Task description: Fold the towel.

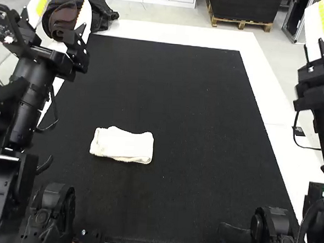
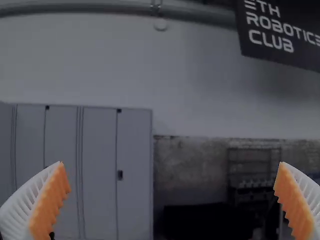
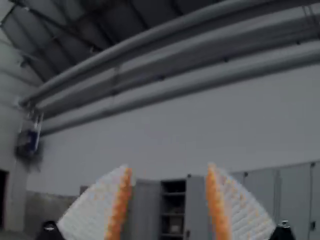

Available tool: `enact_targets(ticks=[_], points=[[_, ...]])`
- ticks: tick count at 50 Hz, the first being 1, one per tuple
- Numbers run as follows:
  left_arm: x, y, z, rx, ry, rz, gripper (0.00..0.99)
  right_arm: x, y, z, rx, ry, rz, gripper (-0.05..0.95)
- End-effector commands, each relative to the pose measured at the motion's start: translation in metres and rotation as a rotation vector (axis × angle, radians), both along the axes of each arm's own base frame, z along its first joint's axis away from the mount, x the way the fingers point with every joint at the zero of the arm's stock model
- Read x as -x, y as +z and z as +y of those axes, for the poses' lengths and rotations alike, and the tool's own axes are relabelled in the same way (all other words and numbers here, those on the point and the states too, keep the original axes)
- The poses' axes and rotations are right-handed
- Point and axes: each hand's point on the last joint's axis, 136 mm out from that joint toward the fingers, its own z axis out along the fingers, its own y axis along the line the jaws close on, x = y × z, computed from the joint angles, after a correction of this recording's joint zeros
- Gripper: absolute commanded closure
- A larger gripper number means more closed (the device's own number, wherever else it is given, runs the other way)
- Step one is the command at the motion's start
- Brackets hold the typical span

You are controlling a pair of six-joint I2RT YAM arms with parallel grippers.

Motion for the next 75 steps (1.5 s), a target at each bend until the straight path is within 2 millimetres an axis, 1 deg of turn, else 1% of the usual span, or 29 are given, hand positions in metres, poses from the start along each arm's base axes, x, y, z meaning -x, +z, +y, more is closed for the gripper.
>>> enact_targets(ticks=[1, 4, 6, 8, 9, 12, 15, 17, 19, 23, 25, 30, 32, 36, 37, 38, 42, 45, 52, 53, 55, 58, 75], points=[[0.0, 0.002, 0.015, 0.0, 0.105, -0.028, 0.038, -0.011, 0.001, -0.023, -0.049, -0.173, -0.017, -0.03], [-0.001, 0.001, 0.017, -0.038, 0.153, -0.043, 0.038, -0.025, -0.011, -0.028, -0.027, -0.245, 0.001, -0.02], [-0.005, -0.003, 0.016, -0.08, 0.171, -0.051, 0.038, -0.036, -0.022, -0.032, 0.015, -0.334, 0.002, -0.02], [-0.008, -0.007, 0.016, -0.111, 0.193, -0.061, 0.039, -0.047, -0.031, -0.041, 0.016, -0.411, 0.023, -0.02], [-0.009, -0.008, 0.015, -0.121, 0.199, -0.07, 0.039, -0.054, -0.037, -0.05, -0.009, -0.454, 0.05, -0.02], [-0.015, -0.016, 0.016, -0.153, 0.232, -0.09, 0.044, -0.071, -0.057, -0.065, -0.077, -0.502, 0.13, -0.02], [-0.019, -0.023, 0.018, -0.165, 0.258, -0.112, 0.049, -0.084, -0.075, -0.064, -0.055, -0.506, 0.169, -0.02], [-0.022, -0.029, 0.022, -0.156, 0.284, -0.131, 0.069, -0.091, -0.087, -0.055, 0.01, -0.49, 0.18, -0.02], [-0.028, -0.04, 0.027, -0.147, 0.307, -0.115, 0.07, -0.096, -0.096, -0.05, 0.043, -0.478, 0.197, -0.02], [-0.039, -0.061, 0.038, -0.13, 0.366, -0.078, 0.07, -0.107, -0.115, -0.051, 0.049, -0.478, 0.237, -0.02], [-0.047, -0.075, 0.039, -0.131, 0.368, -0.043, 0.07, -0.112, -0.124, -0.057, 0.03, -0.506, 0.264, -0.02], [-0.061, -0.1, 0.041, -0.134, 0.373, 0.021, 0.07, -0.124, -0.148, -0.078, -0.018, -0.617, 0.337, -0.02], [-0.065, -0.108, 0.041, -0.137, 0.372, 0.042, 0.07, -0.128, -0.157, -0.083, -0.026, -0.637, 0.361, -0.02], [-0.075, -0.131, 0.041, -0.142, 0.362, 0.112, 0.069, -0.135, -0.177, -0.094, -0.05, -0.695, 0.415, -0.02], [-0.078, -0.137, 0.041, -0.143, 0.359, 0.132, 0.069, -0.137, -0.184, -0.095, -0.047, -0.701, 0.433, -0.02], [-0.081, -0.144, 0.041, -0.135, 0.352, 0.158, 0.069, -0.141, -0.194, -0.095, -0.036, -0.704, 0.463, -0.02], [-0.089, -0.165, 0.046, -0.123, 0.361, 0.243, 0.061, -0.149, -0.217, -0.095, -0.001, -0.712, 0.531, -0.02], [-0.094, -0.18, 0.047, -0.117, 0.358, 0.306, 0.044, -0.156, -0.246, -0.094, 0.065, -0.723, 0.645, -0.02], [-0.102, -0.217, 0.047, -0.168, 0.355, 0.461, 0.036, -0.16, -0.292, -0.095, 0.145, -0.731, 0.823, -0.02], [-0.103, -0.226, 0.047, -0.174, 0.354, 0.496, 0.036, -0.16, -0.3, -0.095, 0.157, -0.728, 0.854, -0.02], [-0.104, -0.235, 0.048, -0.178, 0.353, 0.533, 0.036, -0.16, -0.302, -0.095, 0.16, -0.728, 0.861, -0.02], [-0.105, -0.242, 0.047, -0.187, 0.35, 0.558, 0.036, -0.16, -0.303, -0.094, 0.164, -0.725, 0.868, -0.02], [-0.105, -0.245, 0.046, -0.197, 0.345, 0.57, 0.036, -0.161, -0.305, -0.091, 0.174, -0.708, 0.873, -0.02]])
